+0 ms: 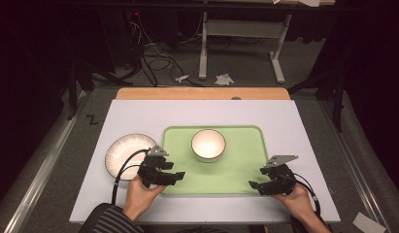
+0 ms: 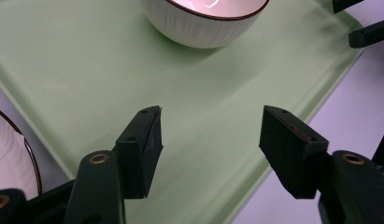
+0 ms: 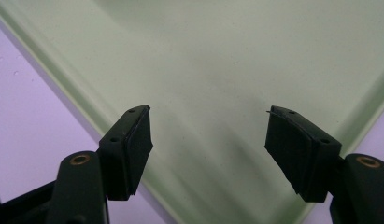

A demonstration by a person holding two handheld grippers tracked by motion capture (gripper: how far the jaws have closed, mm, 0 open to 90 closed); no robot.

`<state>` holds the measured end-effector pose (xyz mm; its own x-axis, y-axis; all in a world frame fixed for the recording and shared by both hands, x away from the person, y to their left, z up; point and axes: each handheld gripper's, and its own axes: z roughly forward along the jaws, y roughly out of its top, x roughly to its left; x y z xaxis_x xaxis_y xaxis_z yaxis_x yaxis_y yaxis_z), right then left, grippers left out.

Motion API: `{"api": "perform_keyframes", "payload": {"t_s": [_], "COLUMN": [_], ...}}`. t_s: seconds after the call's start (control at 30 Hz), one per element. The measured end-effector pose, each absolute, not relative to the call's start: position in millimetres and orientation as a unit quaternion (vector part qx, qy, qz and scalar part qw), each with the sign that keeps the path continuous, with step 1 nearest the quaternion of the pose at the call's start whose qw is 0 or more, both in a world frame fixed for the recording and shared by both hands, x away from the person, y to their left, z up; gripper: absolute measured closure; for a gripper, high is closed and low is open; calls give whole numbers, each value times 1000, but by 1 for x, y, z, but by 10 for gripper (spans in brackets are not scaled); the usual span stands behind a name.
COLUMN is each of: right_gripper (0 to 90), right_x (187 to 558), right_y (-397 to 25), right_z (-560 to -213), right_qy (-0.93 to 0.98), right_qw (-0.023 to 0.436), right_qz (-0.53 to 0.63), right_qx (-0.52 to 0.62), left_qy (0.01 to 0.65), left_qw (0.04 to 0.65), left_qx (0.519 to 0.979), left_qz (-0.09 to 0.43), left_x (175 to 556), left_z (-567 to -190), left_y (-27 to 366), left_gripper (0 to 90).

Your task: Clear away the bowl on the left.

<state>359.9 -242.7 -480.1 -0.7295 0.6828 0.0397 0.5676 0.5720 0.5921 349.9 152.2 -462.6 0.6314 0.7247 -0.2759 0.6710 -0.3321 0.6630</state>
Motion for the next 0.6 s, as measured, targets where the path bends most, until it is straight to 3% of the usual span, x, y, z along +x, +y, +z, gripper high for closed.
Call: {"api": "perform_keyframes", "payload": {"t_s": [0.6], "right_gripper": [330], "right_x": [360], "right_y": [-243], "right_z": [-480], "right_qy": [883], "right_qw": [98], "right_qz": [296], "right_qx": [350], "left_qy": [441], "left_qw": [374], "left_qx": [815], "left_qz": [22], "left_x": [354], "left_z": [-469], "left_y": [152], "left_gripper": [382]}}
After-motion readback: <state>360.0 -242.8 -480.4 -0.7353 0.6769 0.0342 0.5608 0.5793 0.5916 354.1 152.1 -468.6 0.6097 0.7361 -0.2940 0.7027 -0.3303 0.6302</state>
